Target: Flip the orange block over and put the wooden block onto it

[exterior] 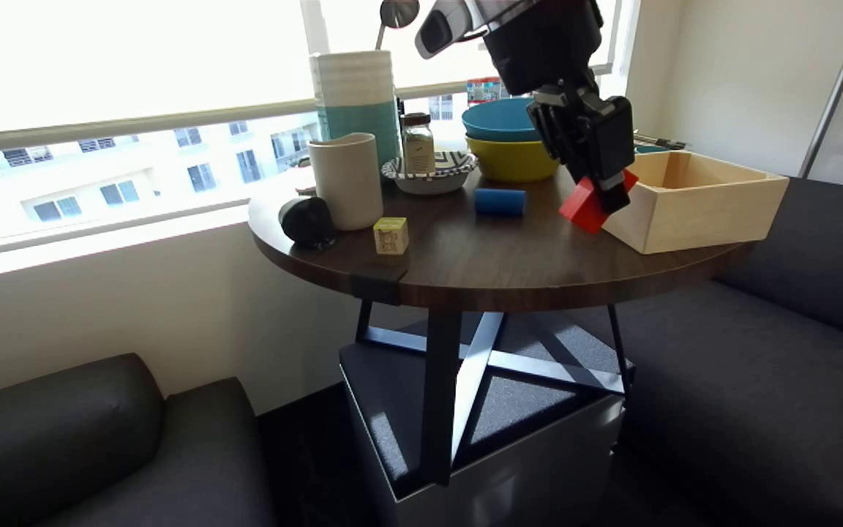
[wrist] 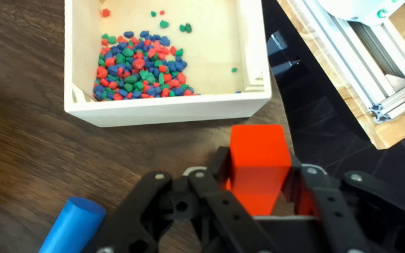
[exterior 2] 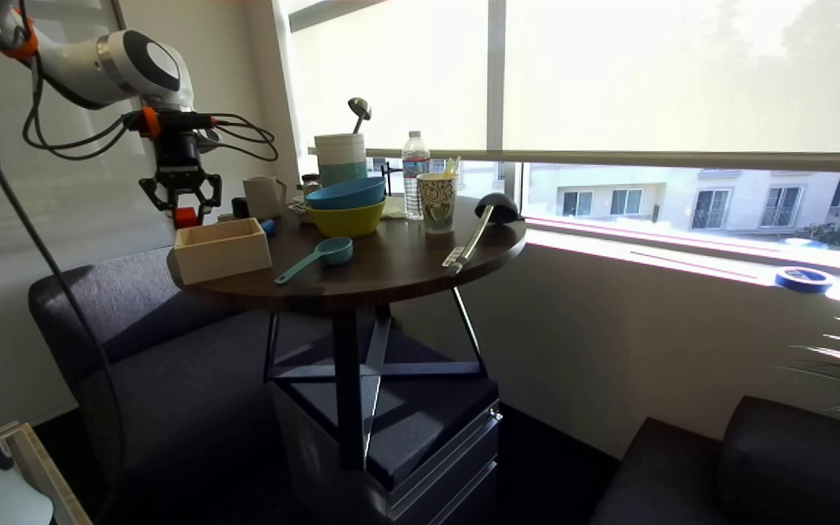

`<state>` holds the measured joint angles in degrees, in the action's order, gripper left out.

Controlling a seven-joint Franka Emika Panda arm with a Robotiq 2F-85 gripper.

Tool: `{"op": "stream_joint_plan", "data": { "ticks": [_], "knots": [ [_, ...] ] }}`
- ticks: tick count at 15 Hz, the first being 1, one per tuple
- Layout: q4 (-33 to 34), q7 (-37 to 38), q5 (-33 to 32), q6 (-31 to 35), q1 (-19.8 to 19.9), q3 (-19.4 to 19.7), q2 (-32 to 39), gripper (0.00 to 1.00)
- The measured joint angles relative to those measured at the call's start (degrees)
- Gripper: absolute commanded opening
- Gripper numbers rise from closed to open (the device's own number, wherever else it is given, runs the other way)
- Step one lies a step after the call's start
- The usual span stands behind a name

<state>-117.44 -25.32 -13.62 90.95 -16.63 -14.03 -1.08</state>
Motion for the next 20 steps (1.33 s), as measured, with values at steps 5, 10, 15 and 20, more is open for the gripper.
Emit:
{"op": "stream_joint_plan", "data": {
  "ticks": [5,10,15,20],
  "knots": [
    [2.8,0.0,-4.1,-7.3,-0.1,-1.3,3.5,0.12],
    [6.0,0.0,-4.9,-10.8,-0.2,-2.3,7.2,0.12],
    [7.9,0.7,-4.9,-12.6,-0.2,-2.4,10.3,0.12],
    [9.3,1.9,-4.9,-16.8,-0.2,-2.5,11.4,0.12]
  ]
}}
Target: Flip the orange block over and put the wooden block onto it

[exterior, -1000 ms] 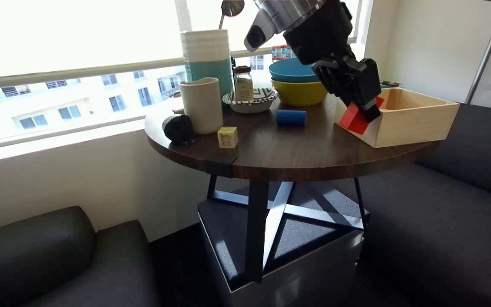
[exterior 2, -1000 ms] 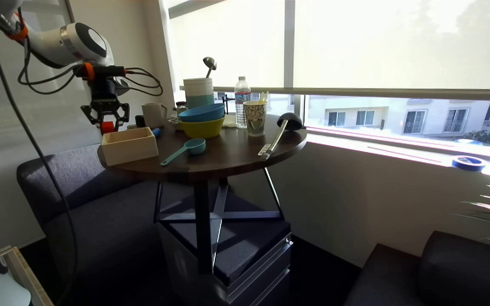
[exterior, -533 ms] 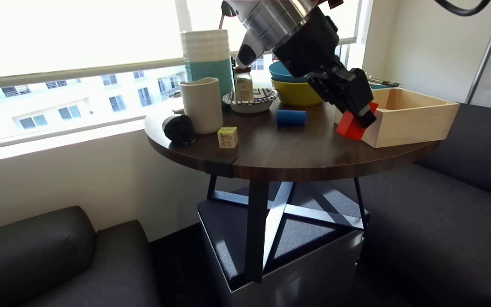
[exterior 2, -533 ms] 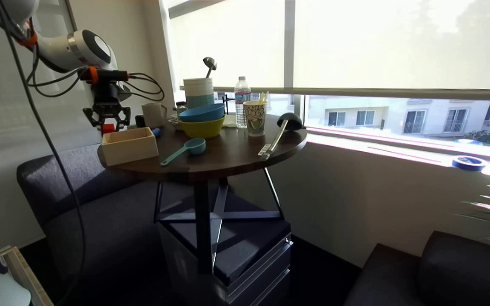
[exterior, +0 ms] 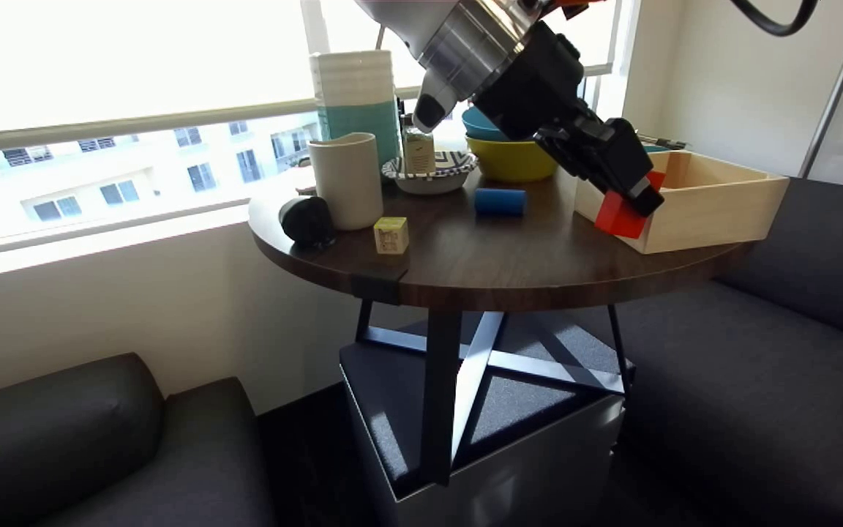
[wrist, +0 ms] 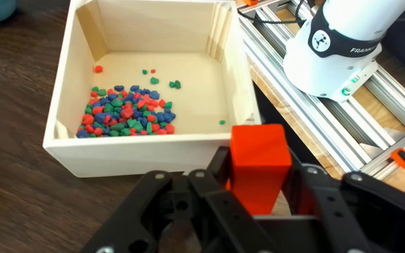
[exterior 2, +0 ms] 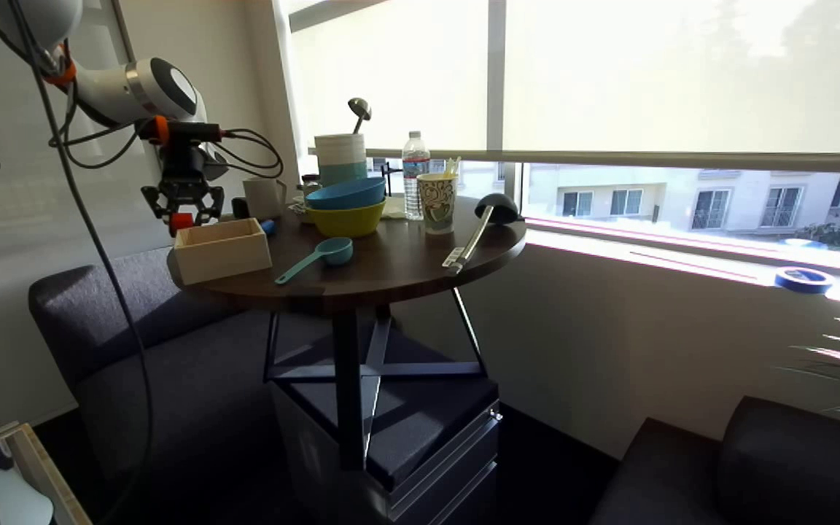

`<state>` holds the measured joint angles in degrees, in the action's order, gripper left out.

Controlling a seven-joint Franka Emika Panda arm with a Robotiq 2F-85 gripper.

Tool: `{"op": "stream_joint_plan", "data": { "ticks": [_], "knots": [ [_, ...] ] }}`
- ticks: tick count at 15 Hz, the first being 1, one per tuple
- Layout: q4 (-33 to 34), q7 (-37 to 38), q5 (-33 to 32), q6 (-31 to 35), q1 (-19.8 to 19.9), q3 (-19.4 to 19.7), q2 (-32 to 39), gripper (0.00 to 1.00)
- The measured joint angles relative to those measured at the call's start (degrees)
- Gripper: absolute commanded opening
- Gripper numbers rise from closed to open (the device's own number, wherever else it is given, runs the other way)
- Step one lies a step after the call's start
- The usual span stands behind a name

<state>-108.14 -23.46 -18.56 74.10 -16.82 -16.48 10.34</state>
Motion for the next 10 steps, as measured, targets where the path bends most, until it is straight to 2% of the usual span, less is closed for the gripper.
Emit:
{"op": "stream_joint_plan", "data": {
  "ticks": [10],
  "knots": [
    [1.9,0.5,1.0,-1.4,0.0,-0.1,1.1,0.12]
  ]
}}
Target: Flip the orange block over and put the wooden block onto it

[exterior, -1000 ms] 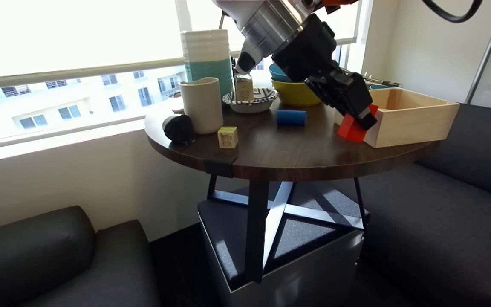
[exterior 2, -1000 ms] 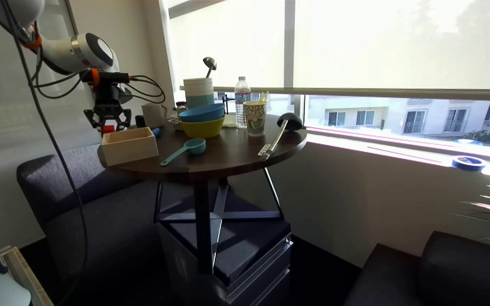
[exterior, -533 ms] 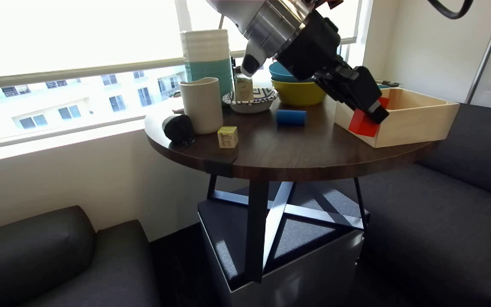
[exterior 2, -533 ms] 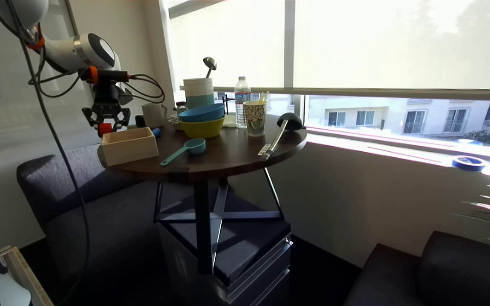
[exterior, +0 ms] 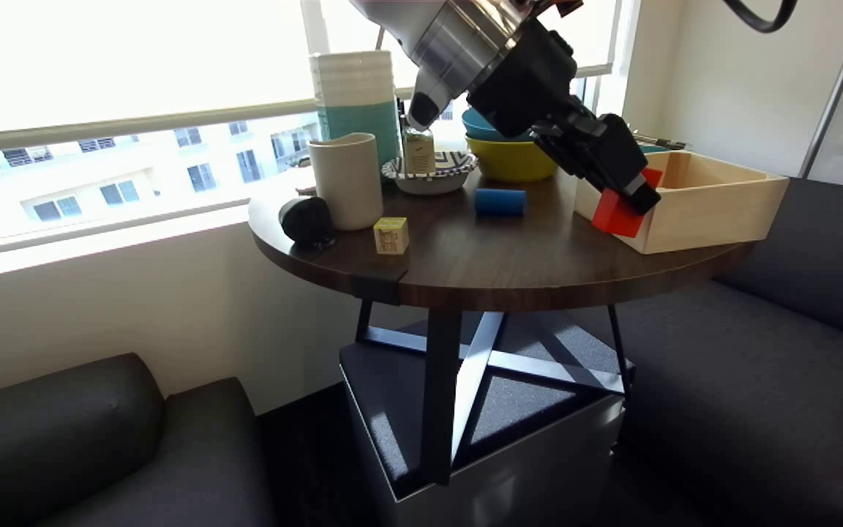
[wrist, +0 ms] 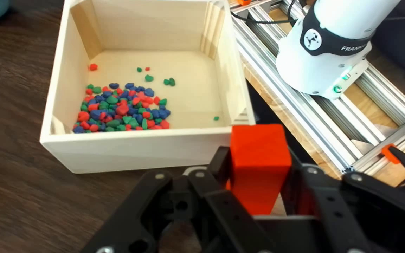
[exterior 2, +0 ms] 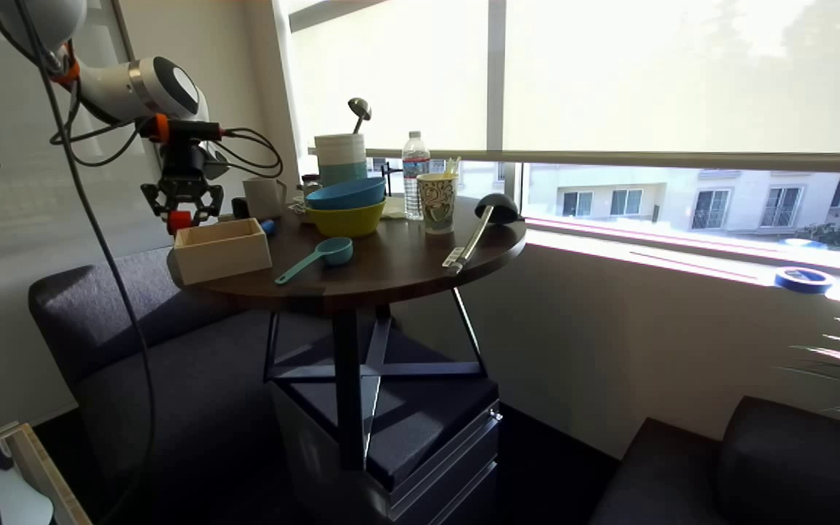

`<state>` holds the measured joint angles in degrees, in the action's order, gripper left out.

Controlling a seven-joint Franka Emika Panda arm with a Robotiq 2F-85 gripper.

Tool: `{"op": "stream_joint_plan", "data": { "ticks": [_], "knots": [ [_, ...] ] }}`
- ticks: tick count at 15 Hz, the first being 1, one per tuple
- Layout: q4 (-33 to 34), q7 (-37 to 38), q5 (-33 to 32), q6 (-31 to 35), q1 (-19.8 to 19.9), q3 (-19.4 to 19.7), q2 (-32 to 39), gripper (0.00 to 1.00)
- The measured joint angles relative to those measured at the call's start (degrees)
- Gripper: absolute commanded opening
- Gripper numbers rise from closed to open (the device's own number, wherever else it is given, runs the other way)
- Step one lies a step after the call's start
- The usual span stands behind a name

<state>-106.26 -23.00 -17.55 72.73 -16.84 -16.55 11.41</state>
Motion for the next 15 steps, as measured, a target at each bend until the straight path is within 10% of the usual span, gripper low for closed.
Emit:
{"op": "stream_joint_plan", "data": {
  "ticks": [2,5,10,15],
  "knots": [
    [0.1,0.4,0.1,0.2,0.0,0.0,0.0,0.12],
    [0.2,1.0,0.2,0.5,0.0,0.0,0.0,0.6],
    [0.2,1.2,0.2,0.5,0.0,0.0,0.0,0.96],
    [0.4,1.7,-0.1,2.1,0.0,0.0,0.1,1.0]
  ]
}}
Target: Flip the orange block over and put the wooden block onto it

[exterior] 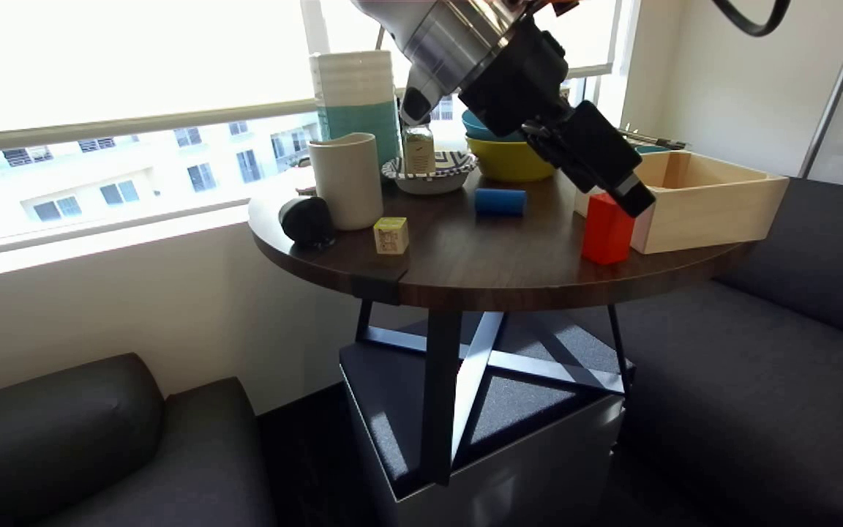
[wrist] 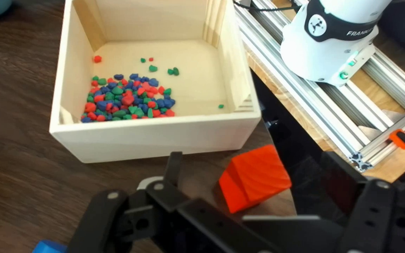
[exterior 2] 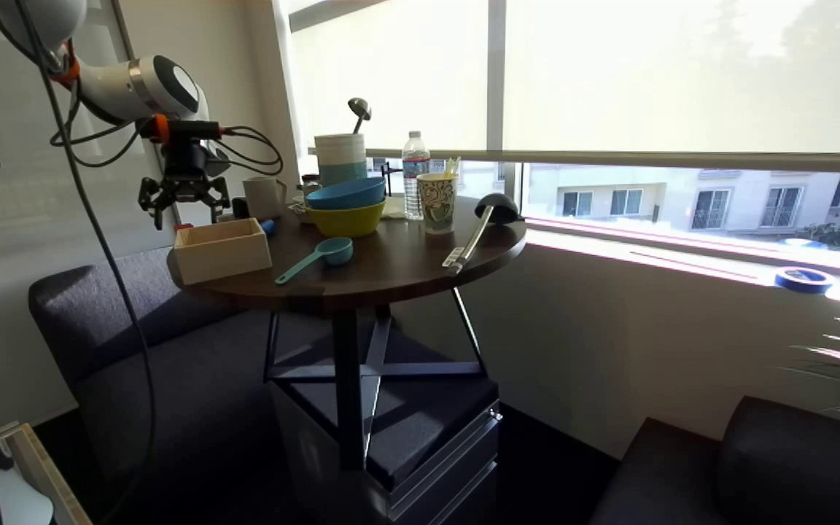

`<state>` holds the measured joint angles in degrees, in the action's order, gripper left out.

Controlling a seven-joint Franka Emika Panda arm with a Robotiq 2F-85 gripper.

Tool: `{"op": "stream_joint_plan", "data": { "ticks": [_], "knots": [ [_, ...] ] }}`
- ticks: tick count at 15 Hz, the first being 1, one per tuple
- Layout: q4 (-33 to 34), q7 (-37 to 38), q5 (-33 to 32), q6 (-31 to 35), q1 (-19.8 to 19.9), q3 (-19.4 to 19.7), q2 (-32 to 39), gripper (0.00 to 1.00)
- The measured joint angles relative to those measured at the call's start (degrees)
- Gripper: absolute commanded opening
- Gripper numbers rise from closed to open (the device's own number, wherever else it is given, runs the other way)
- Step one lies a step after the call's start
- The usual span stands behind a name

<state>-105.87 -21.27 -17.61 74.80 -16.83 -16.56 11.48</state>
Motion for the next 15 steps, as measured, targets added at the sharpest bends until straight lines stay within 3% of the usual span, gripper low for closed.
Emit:
{"op": "stream_joint_plan", "data": {
  "ticks": [4,10,15],
  "knots": [
    [0.6,0.0,1.2,7.4,0.7,0.1,-1.6,1.0],
    [-2.1,1.2,10.4,22.2,2.0,0.6,-7.2,1.0],
    [-4.7,4.1,15.5,35.6,2.4,1.2,-7.9,1.0]
  ]
}}
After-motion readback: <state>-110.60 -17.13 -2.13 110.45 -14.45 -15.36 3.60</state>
